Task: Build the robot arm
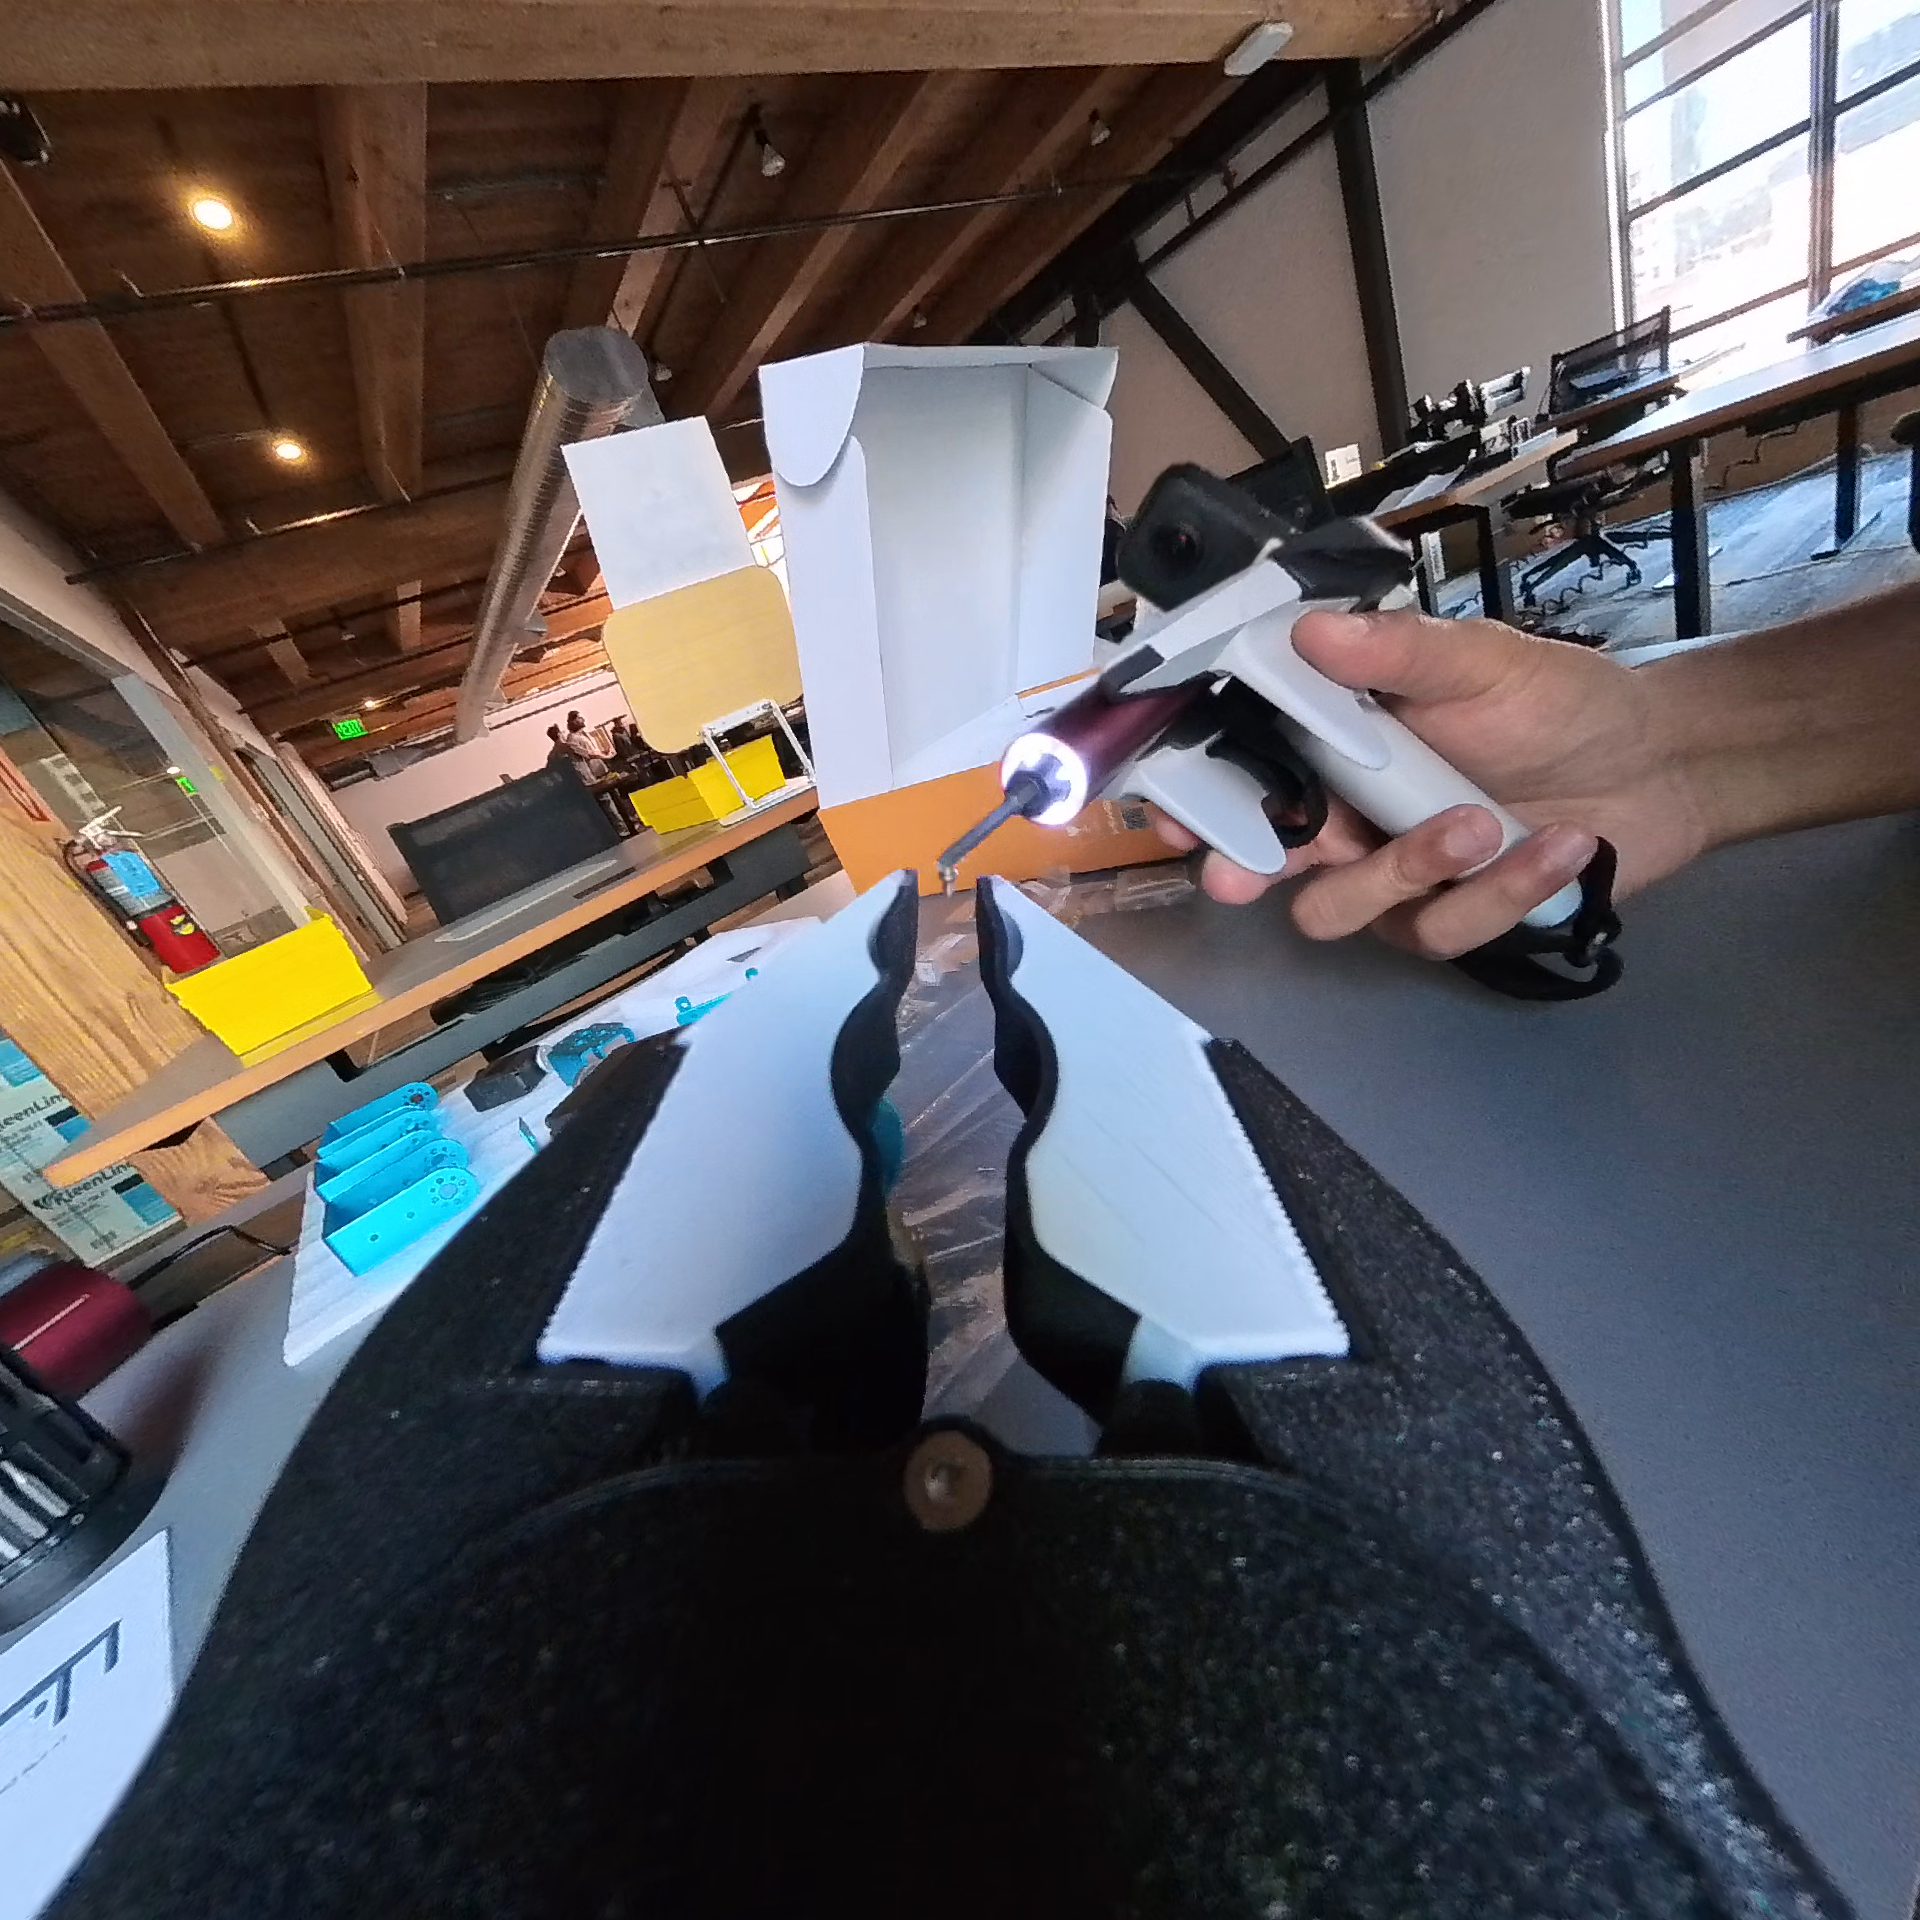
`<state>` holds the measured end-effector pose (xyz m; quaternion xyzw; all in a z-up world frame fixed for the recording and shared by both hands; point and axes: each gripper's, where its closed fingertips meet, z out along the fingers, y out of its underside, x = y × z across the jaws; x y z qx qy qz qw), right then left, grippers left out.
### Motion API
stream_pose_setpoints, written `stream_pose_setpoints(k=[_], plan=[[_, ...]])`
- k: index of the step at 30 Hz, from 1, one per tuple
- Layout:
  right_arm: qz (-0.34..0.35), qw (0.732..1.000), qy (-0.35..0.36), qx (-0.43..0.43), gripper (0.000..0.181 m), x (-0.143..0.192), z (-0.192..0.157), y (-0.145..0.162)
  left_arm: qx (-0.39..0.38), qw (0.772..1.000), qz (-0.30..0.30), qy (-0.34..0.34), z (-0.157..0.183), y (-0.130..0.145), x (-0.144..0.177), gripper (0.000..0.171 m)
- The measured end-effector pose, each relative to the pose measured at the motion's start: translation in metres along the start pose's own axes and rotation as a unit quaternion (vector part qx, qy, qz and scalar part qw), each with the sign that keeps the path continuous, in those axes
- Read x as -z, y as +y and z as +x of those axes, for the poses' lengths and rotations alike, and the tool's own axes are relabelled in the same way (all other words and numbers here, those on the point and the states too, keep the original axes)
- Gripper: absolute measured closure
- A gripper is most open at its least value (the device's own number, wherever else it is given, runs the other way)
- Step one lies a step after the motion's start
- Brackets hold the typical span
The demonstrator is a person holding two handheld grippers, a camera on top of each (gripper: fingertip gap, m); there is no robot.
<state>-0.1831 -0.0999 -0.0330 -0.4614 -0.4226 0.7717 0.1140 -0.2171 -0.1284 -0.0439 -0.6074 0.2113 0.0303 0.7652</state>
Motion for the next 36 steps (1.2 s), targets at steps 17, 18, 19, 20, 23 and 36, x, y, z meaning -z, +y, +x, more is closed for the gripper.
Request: stream_pose_setpoints(k=[17, 18, 19, 20, 23, 36], plan=[[-0.025, 0.999, 0.018, 0.042, 0.161, 0.006, 0.005, 0.003, -0.012, 1.0, -0.012, 0.019, 0.005, 0.005, -0.001, 0.171], [-0.027, 0.998, 0.017, 0.045, 0.161, 0.006, 0.003, 0.003, -0.01, 1.0, -0.008, 0.022, 0.006, 0.004, 0.0, 0.171], [-0.029, 0.998, 0.015, 0.046, 0.161, 0.005, 0.002, 0.003, -0.009, 1.0, -0.004, 0.024, 0.007, 0.003, 0.0, 0.171], [-0.033, 0.998, 0.012, 0.046, 0.161, 0.005, 0.001, 0.003, -0.009, 1.0, -0.001, 0.029, 0.008, 0.002, 0.001, 0.171], [-0.062, 0.998, 0.0, 0.027, 0.161, 0.008, -0.001, 0.005, -0.011, 0.998, 0.006, 0.059, 0.018, 0.0, 0.002, 0.171], [-0.099, 0.994, -0.041, -0.014, 0.161, 0.024, -0.004, 0.009, -0.006, 0.993, 0.03, 0.114, 0.036, -0.007, 0.006, 0.171]])
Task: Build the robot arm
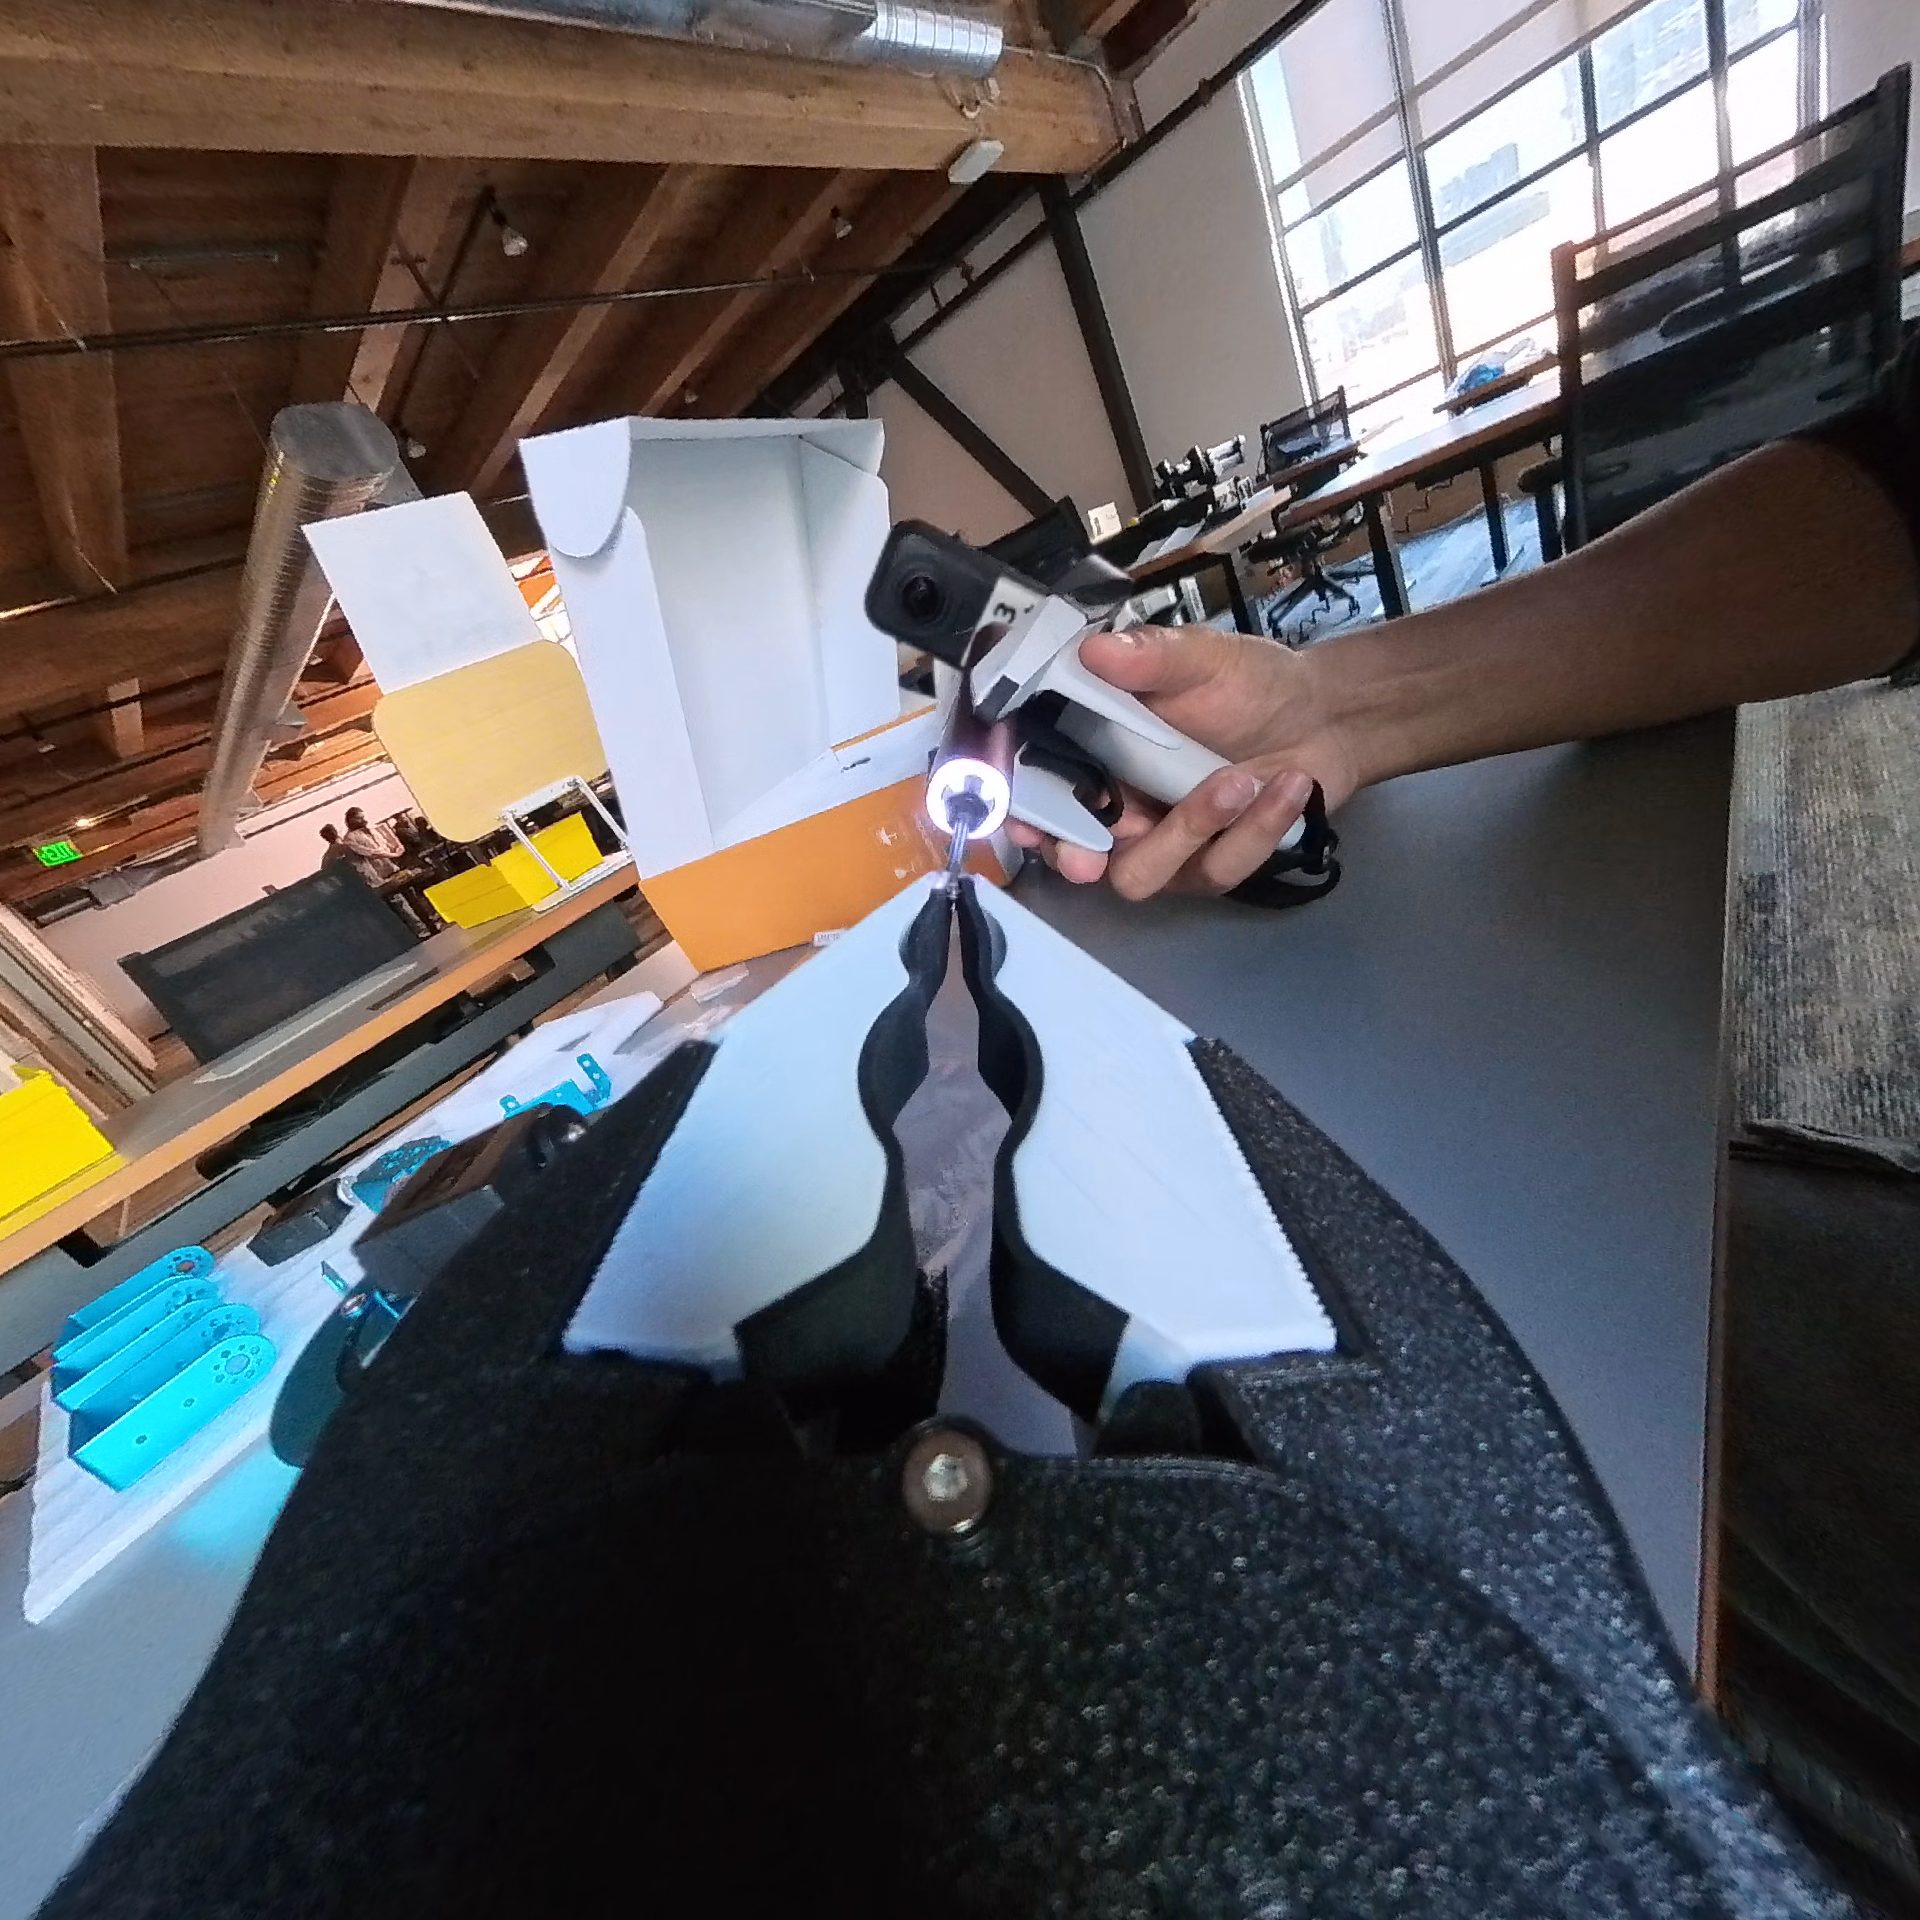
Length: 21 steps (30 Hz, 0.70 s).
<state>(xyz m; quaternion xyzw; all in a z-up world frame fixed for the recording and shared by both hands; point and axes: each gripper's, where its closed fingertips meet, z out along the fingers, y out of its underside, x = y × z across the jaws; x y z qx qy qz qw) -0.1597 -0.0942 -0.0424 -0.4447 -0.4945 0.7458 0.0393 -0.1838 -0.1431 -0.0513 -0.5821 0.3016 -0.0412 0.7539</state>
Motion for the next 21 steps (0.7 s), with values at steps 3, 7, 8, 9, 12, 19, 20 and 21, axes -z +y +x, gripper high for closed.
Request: stream_pose_setpoints(k=[3, 7, 8, 9, 12, 19, 20, 21], plan=[[0.001, 0.999, 0.032, 0.006, 0.161, 0.006, 0.009, -0.004, -0.001, 1.0, 0.004, -0.008, -0.003, -0.001, 0.001, 0.171], [-0.032, 0.992, 0.111, 0.049, 0.163, 0.004, 0.022, 0.003, -0.089, 0.993, -0.054, -0.048, -0.005, 0.017, -0.006, 0.171], [-0.039, 0.989, 0.13, 0.063, 0.163, 0.002, 0.025, 0.005, -0.114, 0.99, -0.072, -0.049, -0.002, 0.023, -0.008, 0.171], [-0.041, 0.986, 0.142, 0.074, 0.163, 0.001, 0.026, 0.005, -0.135, 0.985, -0.089, -0.056, -0.001, 0.029, -0.01, 0.171], [-0.057, 0.982, 0.157, 0.088, 0.161, -0.002, 0.025, 0.01, -0.185, 0.971, -0.127, -0.082, -0.006, 0.041, -0.013, 0.171], [-0.069, 0.972, 0.197, 0.109, 0.162, 0.007, 0.034, 0.01, -0.238, 0.948, -0.183, -0.1, -0.009, 0.06, -0.017, 0.171], [-0.072, 0.971, 0.199, 0.11, 0.162, 0.009, 0.034, 0.01, -0.231, 0.949, -0.19, -0.1, -0.011, 0.063, -0.016, 0.171], [-0.068, 0.972, 0.194, 0.11, 0.162, 0.011, 0.032, 0.008, -0.223, 0.948, -0.2, -0.108, -0.015, 0.066, -0.015, 0.171]])
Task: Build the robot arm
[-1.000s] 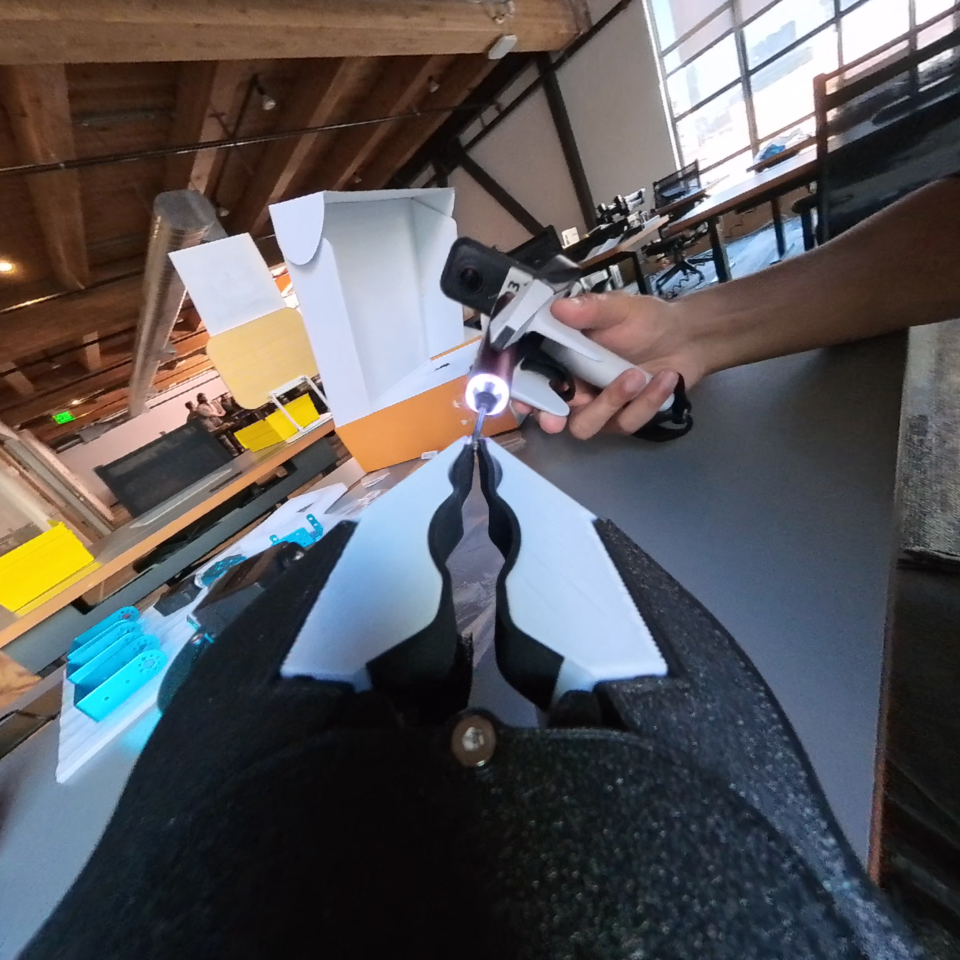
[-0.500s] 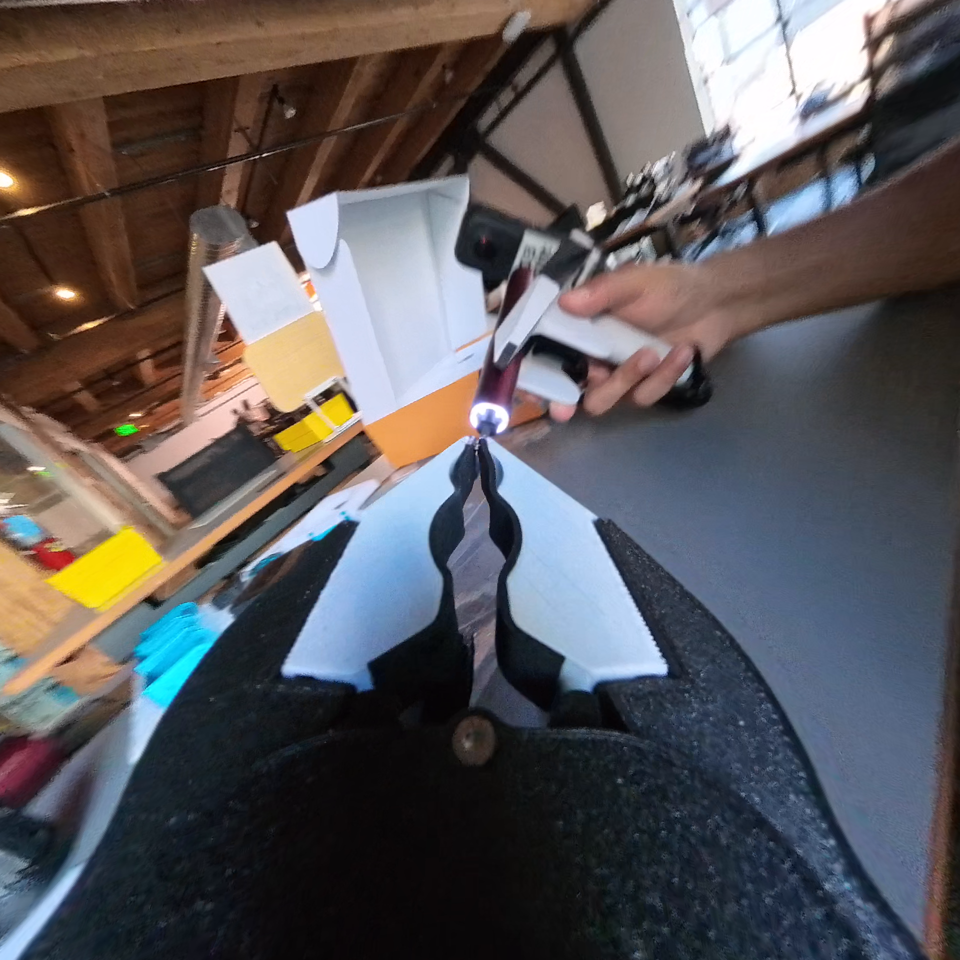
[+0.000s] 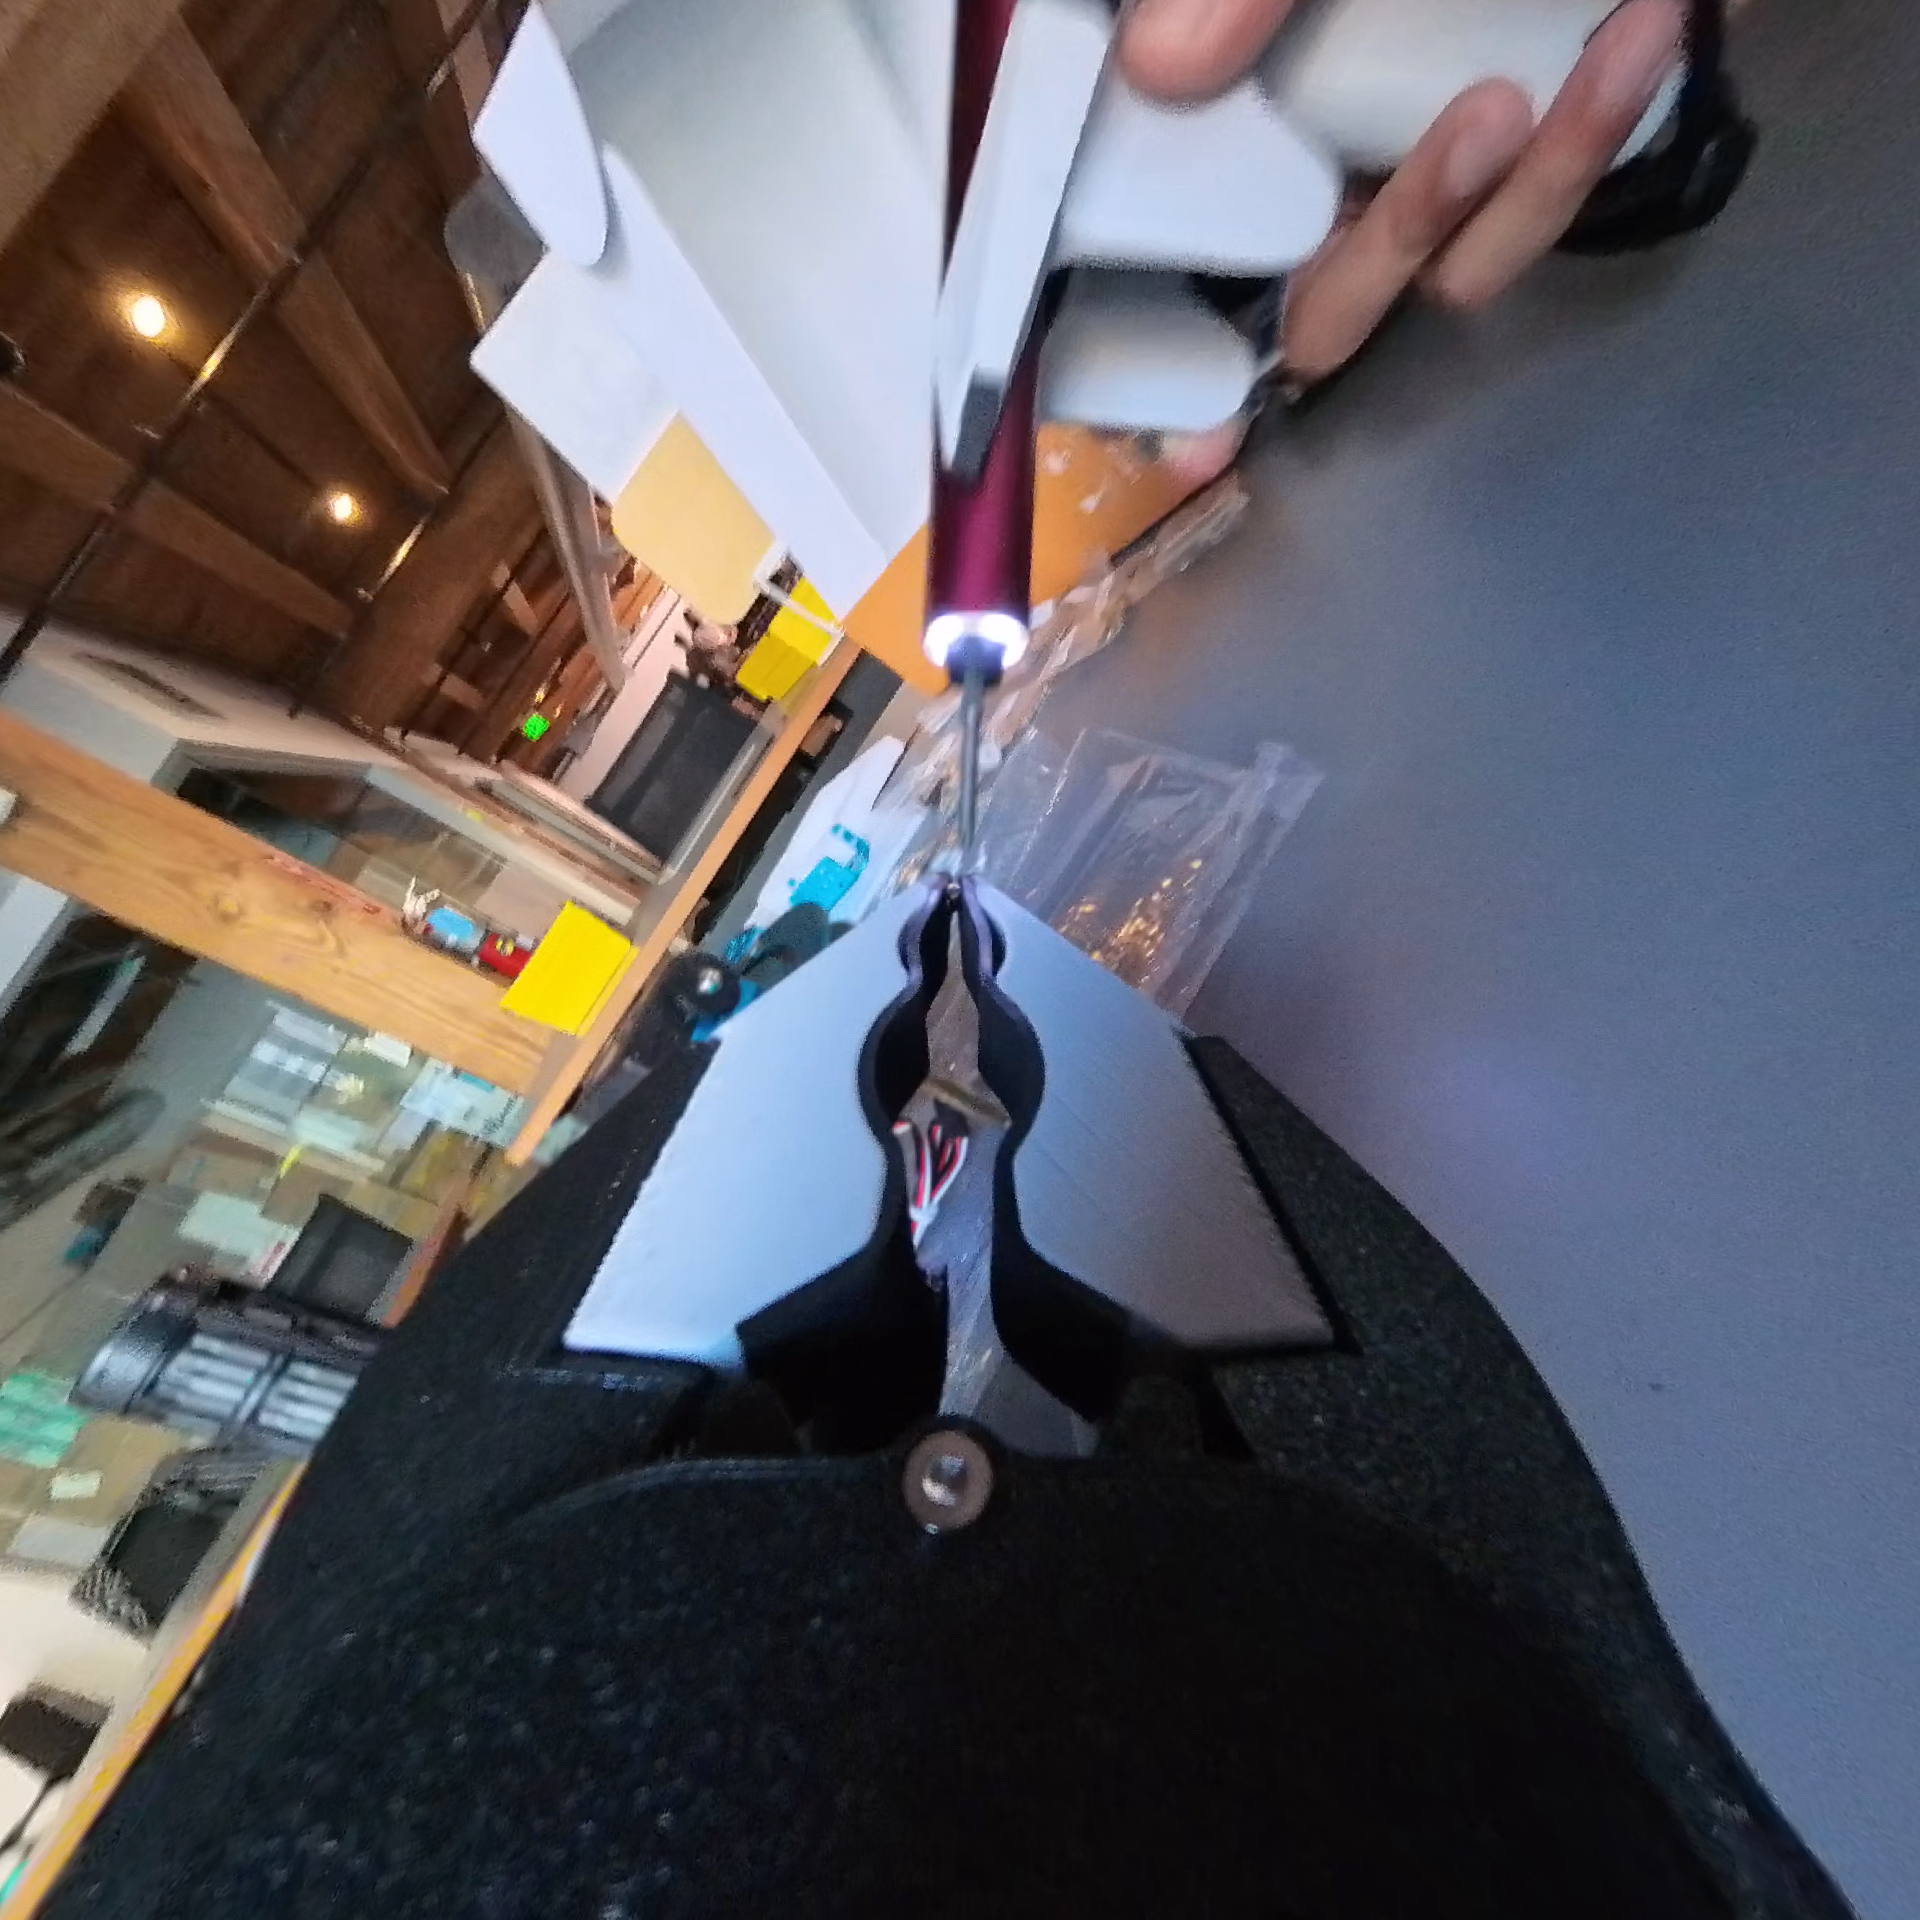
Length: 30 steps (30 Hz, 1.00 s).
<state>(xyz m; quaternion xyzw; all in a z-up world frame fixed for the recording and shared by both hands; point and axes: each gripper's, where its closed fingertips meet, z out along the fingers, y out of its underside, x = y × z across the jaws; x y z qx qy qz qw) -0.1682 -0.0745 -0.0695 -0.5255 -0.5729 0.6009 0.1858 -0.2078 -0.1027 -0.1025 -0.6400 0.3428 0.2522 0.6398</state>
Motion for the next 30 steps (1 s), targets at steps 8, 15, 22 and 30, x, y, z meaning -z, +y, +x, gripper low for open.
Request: stream_pose_setpoints(k=[8, 15, 22, 30], plan=[[-0.11, 0.992, 0.061, -0.015, 0.16, 0.021, 0.049, 0.036, 0.003, 0.997, -0.075, 0.015, 0.002, 0.027, -0.012, 0.171], [-0.132, 0.989, 0.043, -0.043, 0.16, 0.022, 0.055, 0.051, 0.0, 0.987, -0.062, 0.146, 0.043, 0.004, -0.014, 0.171], [-0.108, 0.992, 0.042, -0.048, 0.16, 0.012, 0.054, 0.048, -0.042, 0.965, -0.115, 0.233, 0.072, 0.014, -0.015, 0.171], [-0.117, 0.992, 0.049, -0.027, 0.16, 0.004, 0.049, 0.053, -0.05, 0.973, -0.136, 0.182, 0.063, 0.027, -0.037, 0.171]])
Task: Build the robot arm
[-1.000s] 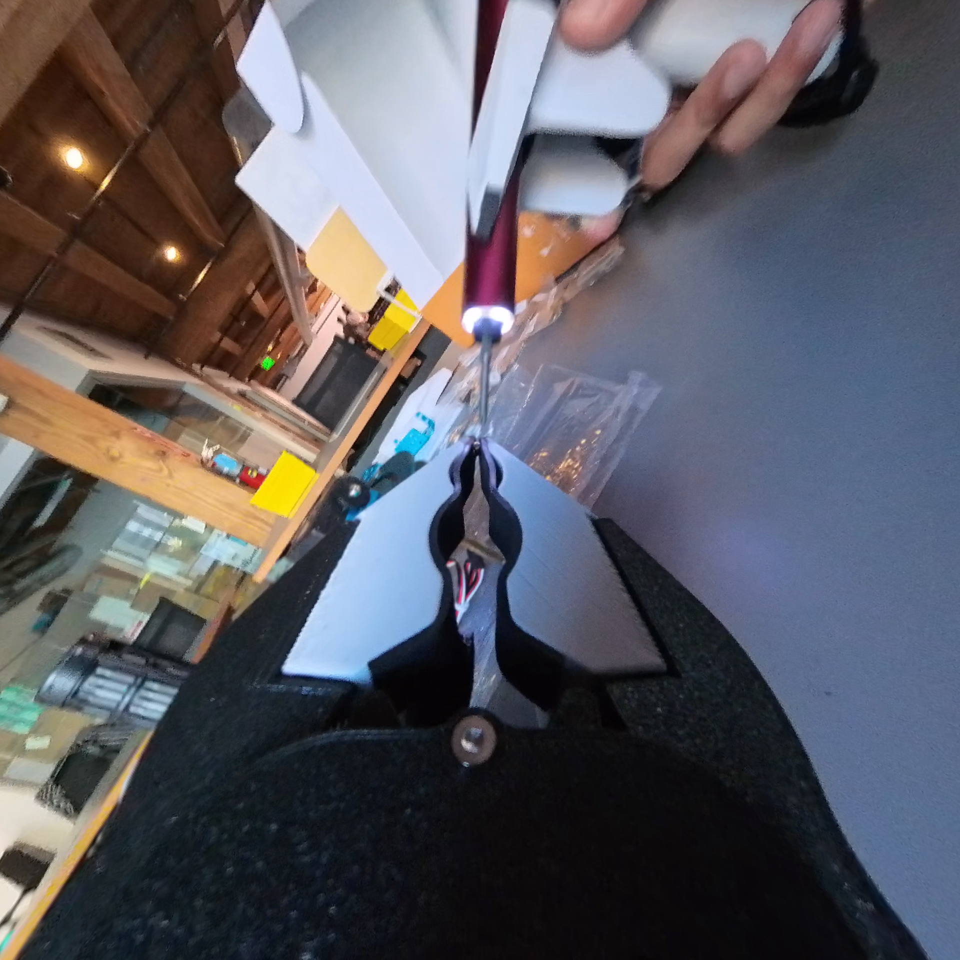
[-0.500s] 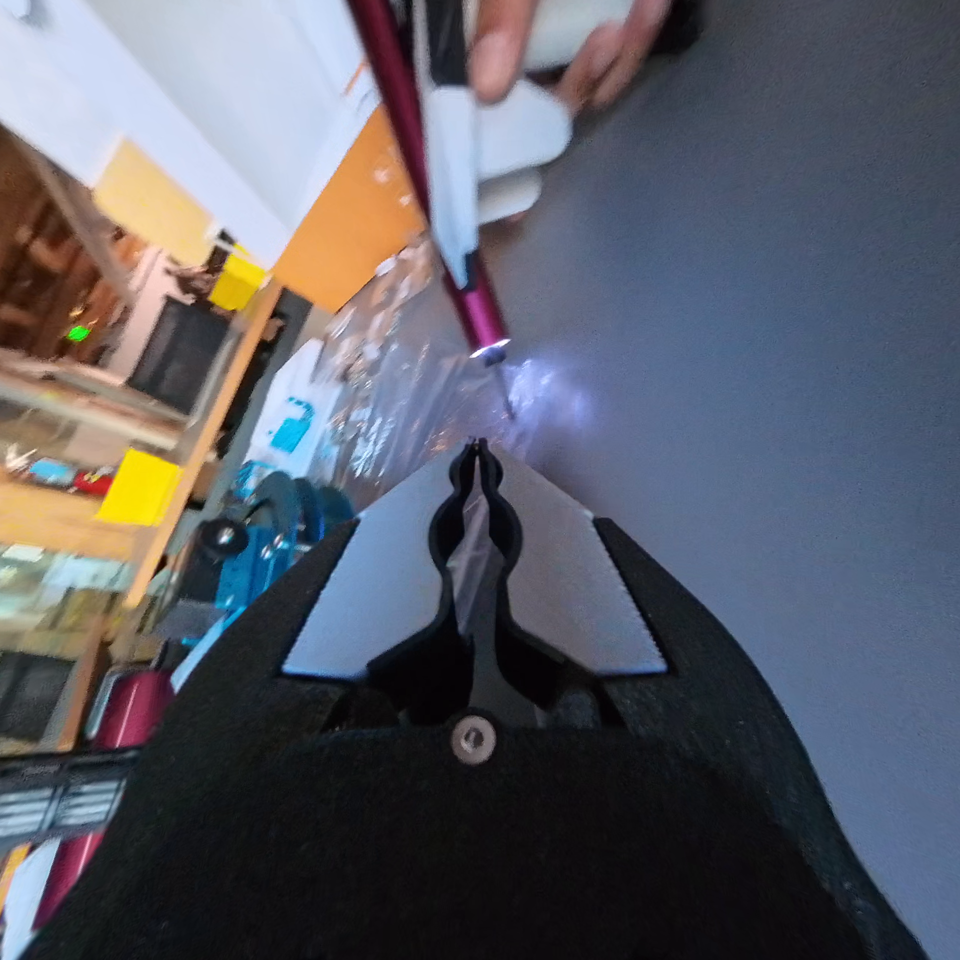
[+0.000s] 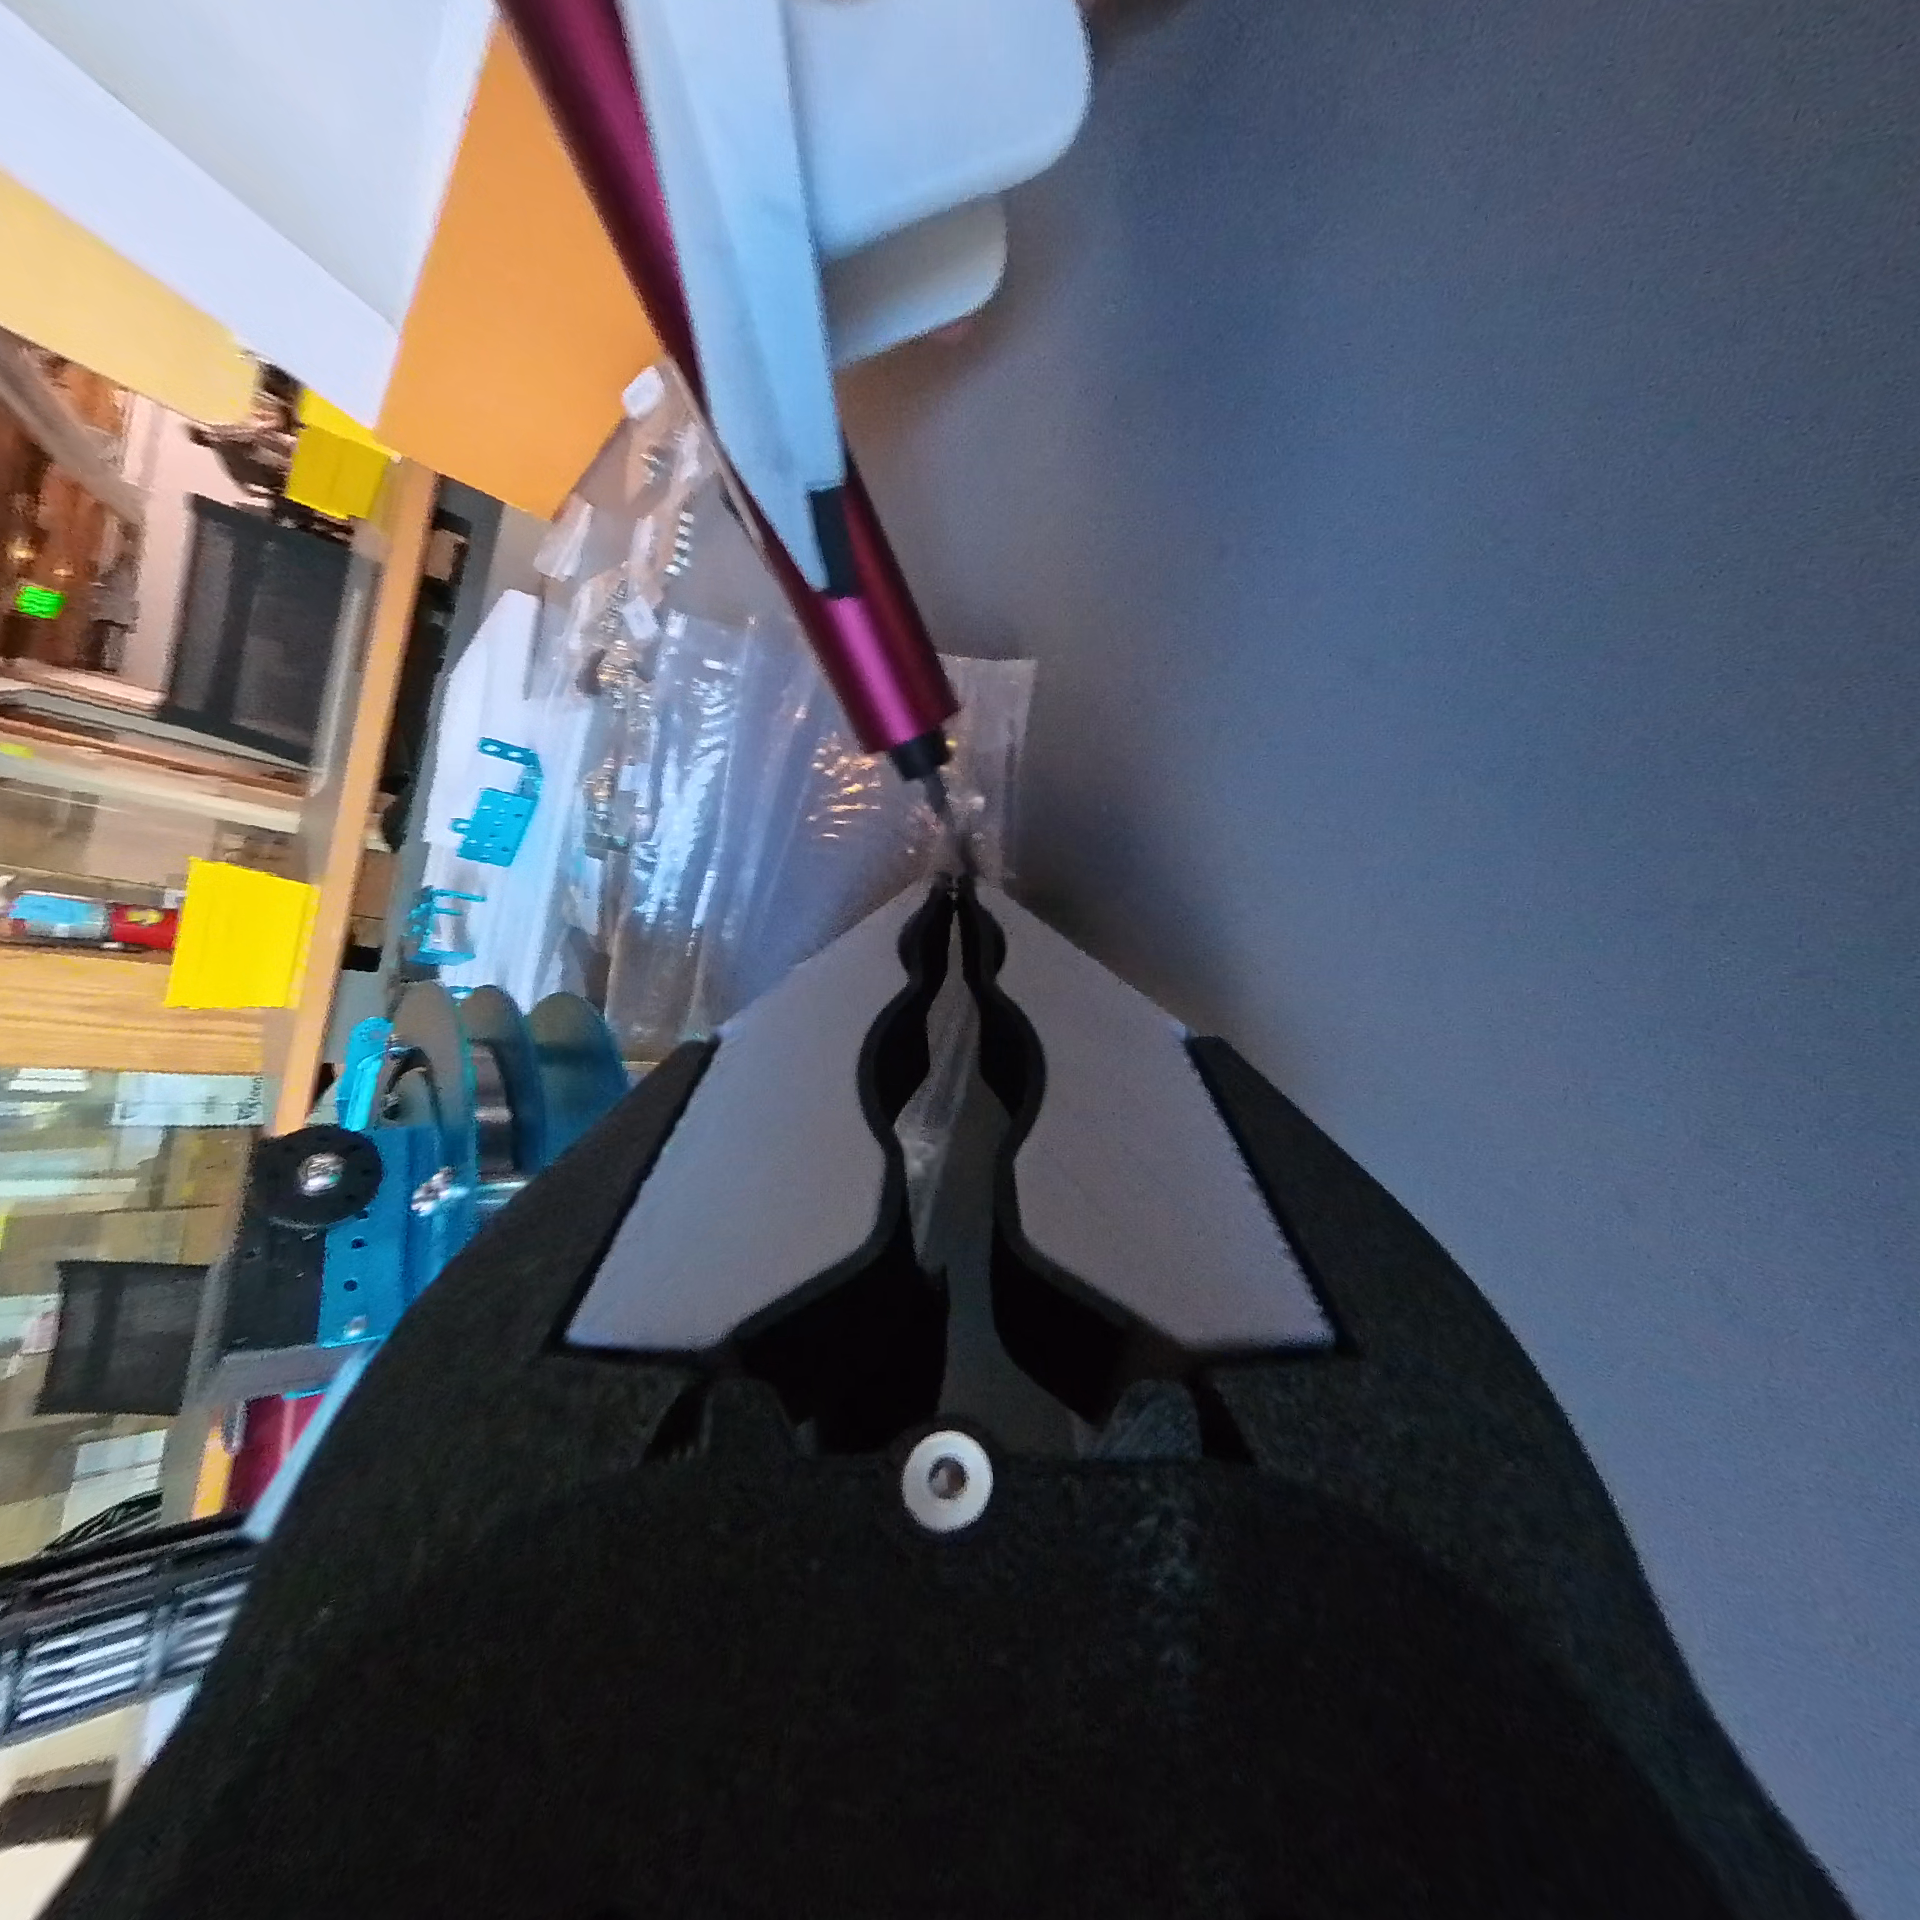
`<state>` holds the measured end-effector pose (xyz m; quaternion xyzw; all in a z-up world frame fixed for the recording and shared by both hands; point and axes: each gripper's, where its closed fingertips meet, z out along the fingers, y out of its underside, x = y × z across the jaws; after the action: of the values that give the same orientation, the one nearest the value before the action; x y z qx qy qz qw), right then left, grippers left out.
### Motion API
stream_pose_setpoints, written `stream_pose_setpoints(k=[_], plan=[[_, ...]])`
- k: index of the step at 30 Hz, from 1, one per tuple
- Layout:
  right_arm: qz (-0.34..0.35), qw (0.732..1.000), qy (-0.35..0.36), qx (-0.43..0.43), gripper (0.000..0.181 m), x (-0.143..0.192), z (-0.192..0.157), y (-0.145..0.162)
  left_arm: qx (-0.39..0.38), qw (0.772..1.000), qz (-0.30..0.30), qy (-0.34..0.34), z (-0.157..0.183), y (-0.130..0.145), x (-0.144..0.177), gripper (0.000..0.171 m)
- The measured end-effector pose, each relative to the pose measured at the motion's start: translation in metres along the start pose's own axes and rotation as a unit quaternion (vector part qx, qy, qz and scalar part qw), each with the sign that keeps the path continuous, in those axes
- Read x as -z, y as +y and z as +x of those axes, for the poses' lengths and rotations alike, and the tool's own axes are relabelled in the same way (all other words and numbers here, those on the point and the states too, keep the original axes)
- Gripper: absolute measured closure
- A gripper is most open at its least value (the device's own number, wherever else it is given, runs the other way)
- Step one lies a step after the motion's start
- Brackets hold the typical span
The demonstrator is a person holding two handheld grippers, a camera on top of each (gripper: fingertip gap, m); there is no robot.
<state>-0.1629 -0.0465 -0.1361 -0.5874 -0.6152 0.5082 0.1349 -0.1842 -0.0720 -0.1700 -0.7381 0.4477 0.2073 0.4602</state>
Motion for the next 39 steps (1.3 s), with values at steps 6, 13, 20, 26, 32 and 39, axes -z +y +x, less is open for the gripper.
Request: stream_pose_setpoints(k=[6, 13, 20, 26, 32, 39], plan=[[-0.006, 1.0, -0.013, 0.003, 0.16, 0.002, -0.002, 0.003, 0.019, 0.999, 0.003, 0.032, 0.002, 0.0, -0.003, 0.171], [-0.003, 0.999, -0.031, -0.027, 0.161, 0.005, 0.002, 0.003, 0.02, 0.998, 0.001, 0.066, 0.005, 0.003, -0.007, 0.171], [0.0, 0.998, -0.051, -0.042, 0.161, 0.019, 0.0, -0.002, 0.0, 0.999, -0.001, 0.033, 0.005, 0.003, -0.007, 0.171], [0.029, 0.999, -0.031, -0.028, 0.16, 0.038, 0.008, -0.016, -0.003, 1.0, -0.001, 0.03, 0.005, 0.003, -0.007, 0.171], [-0.007, 0.999, -0.026, -0.031, 0.16, 0.011, 0.01, 0.003, -0.007, 1.0, -0.002, 0.023, 0.005, 0.003, -0.007, 0.171], [-0.016, 0.998, -0.045, -0.036, 0.16, 0.012, 0.001, 0.005, 0.001, 1.0, -0.001, 0.029, 0.005, 0.003, -0.008, 0.171]])
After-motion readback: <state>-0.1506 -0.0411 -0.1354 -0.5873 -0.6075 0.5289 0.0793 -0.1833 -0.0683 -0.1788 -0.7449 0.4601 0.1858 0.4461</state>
